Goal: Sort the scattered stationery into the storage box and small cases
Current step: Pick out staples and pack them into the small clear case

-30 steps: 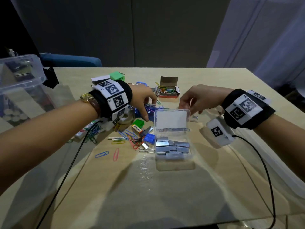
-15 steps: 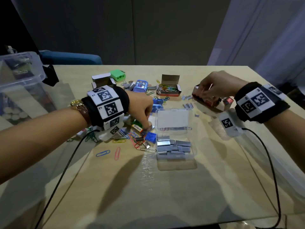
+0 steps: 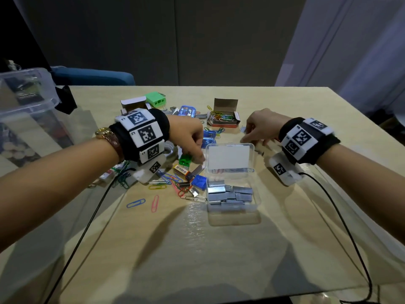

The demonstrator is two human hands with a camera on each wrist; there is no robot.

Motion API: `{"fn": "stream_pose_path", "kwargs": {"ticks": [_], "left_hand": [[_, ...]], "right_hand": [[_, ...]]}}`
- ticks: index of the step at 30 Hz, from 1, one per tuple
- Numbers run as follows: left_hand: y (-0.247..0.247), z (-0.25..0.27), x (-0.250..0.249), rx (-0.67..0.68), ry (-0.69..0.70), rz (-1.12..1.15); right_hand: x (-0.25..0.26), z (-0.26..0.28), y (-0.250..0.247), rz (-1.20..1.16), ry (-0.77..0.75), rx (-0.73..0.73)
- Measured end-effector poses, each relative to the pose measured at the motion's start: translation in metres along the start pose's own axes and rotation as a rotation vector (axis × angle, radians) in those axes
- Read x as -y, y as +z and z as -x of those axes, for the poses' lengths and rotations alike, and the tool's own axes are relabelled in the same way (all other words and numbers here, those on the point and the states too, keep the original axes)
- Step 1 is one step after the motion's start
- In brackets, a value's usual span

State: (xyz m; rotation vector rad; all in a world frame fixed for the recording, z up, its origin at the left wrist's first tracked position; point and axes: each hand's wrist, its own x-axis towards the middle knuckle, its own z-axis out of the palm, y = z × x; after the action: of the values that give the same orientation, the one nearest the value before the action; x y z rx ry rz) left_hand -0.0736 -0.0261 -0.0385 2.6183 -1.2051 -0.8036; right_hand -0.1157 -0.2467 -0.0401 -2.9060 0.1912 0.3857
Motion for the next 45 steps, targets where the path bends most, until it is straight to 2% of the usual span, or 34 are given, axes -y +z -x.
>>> {"fn": "stream_pose_path", "kwargs": {"ticks": [3,10,12,16,19,22,24,26,29,33,37,42,45], "left_hand": [[0.005,0.004,-0.005,0.046,-0.02,-0.059],[0.017,0.001,-0.018,0.05,0.027,-0.16],[0.017,0.002,-0.017,0.029,0.023,-0.181],[0.009,0.005,-0.009,-0.116,0.023,-0.129],[0.0,0.008,-0.001,-0.217,0.049,0.003],[-0.005,0.012,0.006,-0.3,0.074,0.305],[-0.007,0.016,0.007,-0.337,0.096,0.562],[-0.008,0.019,0.008,-0.406,0.098,0.728],[-0.008,0.021,0.011,-0.507,0.089,0.877],[-0.008,0.026,0.015,-0.552,0.096,1.035],[-0.018,0.041,0.03,-0.658,0.074,1.327],[-0.028,0.067,0.05,-0.835,-0.012,1.372],[-0.027,0.073,0.056,-0.88,-0.037,1.434]], "right_hand": [[0.004,-0.001,0.002,-0.004,-0.029,0.018],[0.001,0.004,-0.003,-0.092,-0.106,0.014],[-0.003,0.004,-0.007,-0.138,-0.119,-0.033],[-0.016,0.007,-0.029,-0.271,-0.176,-0.22],[-0.022,0.014,-0.043,-0.587,-0.213,-0.115],[-0.024,0.015,-0.047,-0.657,-0.202,-0.05],[-0.025,0.013,-0.045,-0.667,-0.192,-0.076],[-0.025,0.011,-0.042,-0.658,-0.184,-0.113],[-0.025,0.007,-0.039,-0.64,-0.167,-0.153],[-0.021,0.003,-0.036,-0.737,-0.138,-0.251],[-0.014,0.002,-0.037,-0.808,-0.179,-0.206],[-0.012,0.003,-0.046,-0.659,-0.216,-0.185],[-0.004,0.007,-0.053,-0.656,-0.271,-0.206]]}}
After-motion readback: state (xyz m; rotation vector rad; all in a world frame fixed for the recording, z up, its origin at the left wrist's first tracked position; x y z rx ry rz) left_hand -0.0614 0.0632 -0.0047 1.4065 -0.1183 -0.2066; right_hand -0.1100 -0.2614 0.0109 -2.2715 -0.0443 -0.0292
